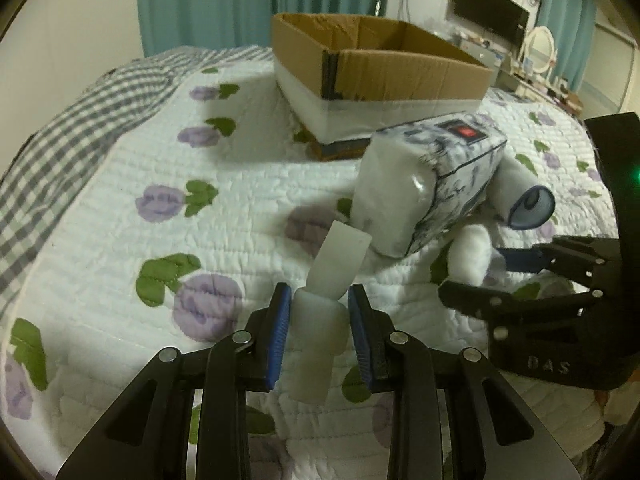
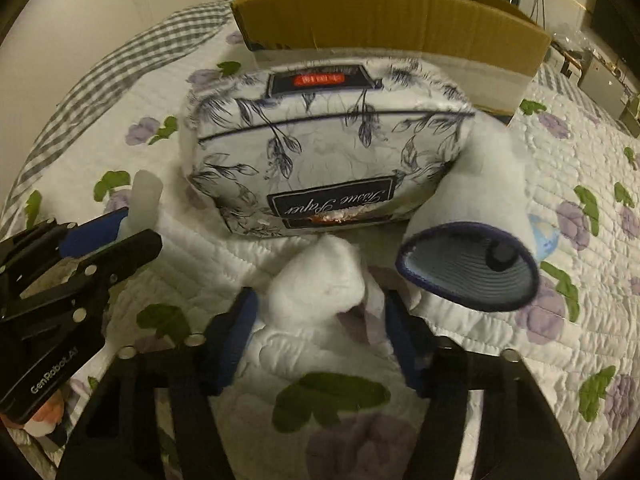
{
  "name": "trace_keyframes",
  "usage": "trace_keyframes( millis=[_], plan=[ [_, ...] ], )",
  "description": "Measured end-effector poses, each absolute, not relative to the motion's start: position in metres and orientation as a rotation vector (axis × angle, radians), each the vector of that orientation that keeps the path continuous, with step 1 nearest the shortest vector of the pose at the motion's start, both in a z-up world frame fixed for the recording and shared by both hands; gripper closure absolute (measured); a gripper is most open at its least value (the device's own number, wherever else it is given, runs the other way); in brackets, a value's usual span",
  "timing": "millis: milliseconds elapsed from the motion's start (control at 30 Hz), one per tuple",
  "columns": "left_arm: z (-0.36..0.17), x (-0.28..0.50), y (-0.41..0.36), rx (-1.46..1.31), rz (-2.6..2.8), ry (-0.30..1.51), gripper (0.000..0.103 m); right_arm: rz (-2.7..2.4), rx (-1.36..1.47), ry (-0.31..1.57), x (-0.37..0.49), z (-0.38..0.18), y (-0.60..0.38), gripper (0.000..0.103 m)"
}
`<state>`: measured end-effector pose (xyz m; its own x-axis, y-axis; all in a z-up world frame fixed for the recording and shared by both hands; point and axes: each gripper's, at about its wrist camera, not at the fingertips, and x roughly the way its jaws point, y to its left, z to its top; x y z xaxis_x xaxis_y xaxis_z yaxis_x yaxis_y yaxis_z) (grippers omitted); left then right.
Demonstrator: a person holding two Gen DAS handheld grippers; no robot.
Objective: Organize soft objects
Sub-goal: 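Grasp a white sock with the left tool while the right tool grasps another white sock, then carry both socks into the cardboard box and open both tools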
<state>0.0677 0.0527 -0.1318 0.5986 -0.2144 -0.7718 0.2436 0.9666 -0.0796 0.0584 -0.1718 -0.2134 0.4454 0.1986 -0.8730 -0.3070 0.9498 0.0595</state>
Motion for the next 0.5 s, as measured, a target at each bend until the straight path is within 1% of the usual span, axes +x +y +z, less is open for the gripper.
trace_keyframes(
  millis=[33,100,167,233,267,300,500],
  plan=[
    [-0.133,0.067,0.052,0.035,-0.267,0.892,0.074,0.312,-0.116,1.068,0.059,-0.215,-0.172,0.057],
    [-0.133,0.066,0.052,0.04,-0.271,0.89,0.074,0.313,-0.109,1.063,0.059,-0.217,-0.172,0.061],
    [-0.131,0.064,0.05,0.049,-0.273,0.883,0.074,0.324,-0.101,1.055,0.057,-0.215,-0.174,0.069],
    [-0.125,0.061,0.048,0.06,-0.273,0.871,0.074,0.339,-0.097,1.044,0.054,-0.212,-0.175,0.071],
    [-0.122,0.059,0.047,0.063,-0.273,0.863,0.074,0.344,-0.099,1.04,0.05,-0.21,-0.174,0.075],
    [-0.117,0.056,0.046,0.066,-0.273,0.851,0.074,0.351,-0.102,1.03,0.046,-0.207,-0.174,0.077],
    [-0.089,0.044,0.039,0.069,-0.275,0.798,0.074,0.377,-0.096,0.948,0.015,-0.176,-0.18,0.081]
  ],
)
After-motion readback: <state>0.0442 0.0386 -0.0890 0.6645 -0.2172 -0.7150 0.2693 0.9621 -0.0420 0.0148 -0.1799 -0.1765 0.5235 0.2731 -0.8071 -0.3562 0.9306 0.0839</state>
